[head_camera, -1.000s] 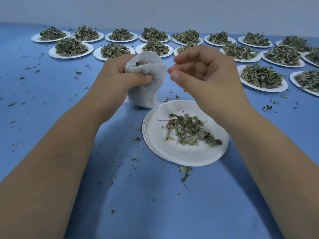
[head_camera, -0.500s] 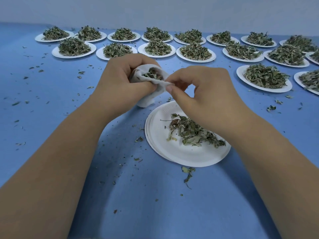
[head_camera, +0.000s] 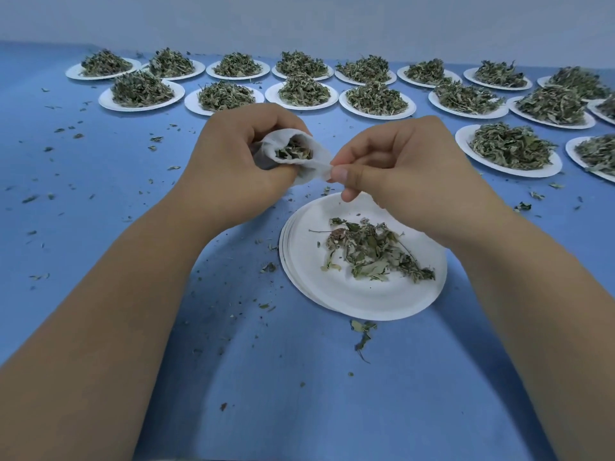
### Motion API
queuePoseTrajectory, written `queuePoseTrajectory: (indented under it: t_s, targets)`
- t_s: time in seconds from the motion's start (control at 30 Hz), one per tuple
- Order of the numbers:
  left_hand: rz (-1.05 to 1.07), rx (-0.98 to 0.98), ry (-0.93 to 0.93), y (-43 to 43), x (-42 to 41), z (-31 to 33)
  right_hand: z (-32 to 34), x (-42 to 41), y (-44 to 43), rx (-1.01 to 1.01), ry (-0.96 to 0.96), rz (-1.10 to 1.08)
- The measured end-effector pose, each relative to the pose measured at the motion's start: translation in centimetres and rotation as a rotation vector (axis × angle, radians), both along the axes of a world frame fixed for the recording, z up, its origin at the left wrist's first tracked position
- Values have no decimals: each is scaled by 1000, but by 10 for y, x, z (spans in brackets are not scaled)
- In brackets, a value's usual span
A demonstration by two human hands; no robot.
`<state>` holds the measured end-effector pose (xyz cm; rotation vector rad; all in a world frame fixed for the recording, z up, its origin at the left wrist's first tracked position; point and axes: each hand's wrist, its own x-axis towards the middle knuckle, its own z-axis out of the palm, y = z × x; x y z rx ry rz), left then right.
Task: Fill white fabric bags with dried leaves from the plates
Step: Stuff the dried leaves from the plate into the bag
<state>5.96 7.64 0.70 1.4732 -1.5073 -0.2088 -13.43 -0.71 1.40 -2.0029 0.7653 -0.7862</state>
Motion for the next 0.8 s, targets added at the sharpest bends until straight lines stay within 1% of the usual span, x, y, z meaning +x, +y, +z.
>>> queuePoseTrajectory:
  t_s: [0.13, 0.2, 0.43, 0.53, 0.67, 0.73, 0.8]
  targets:
    - [9, -15, 7, 0, -1, -1, -1, 1, -5, 142, -41, 22]
    - [22, -23, -7, 0, -1, -1, -1, 2, -6, 169, -49, 5]
    - [3, -5, -55, -2, -5, -7, -6, 6, 0, -99, 119, -122]
    - [-8, -25, -61, -2, -5, -7, -6, 5, 4, -190, 142, -121]
    - [-17, -26, -56, -2, -7, -7, -6, 7, 8, -348, 230, -102]
    - [-17, -20, -65, -2, -8, -7, -6, 8, 8, -394, 276, -97]
    - [-5, -6, -75, -3, -9, -7, -6, 8, 6, -408, 277, -117]
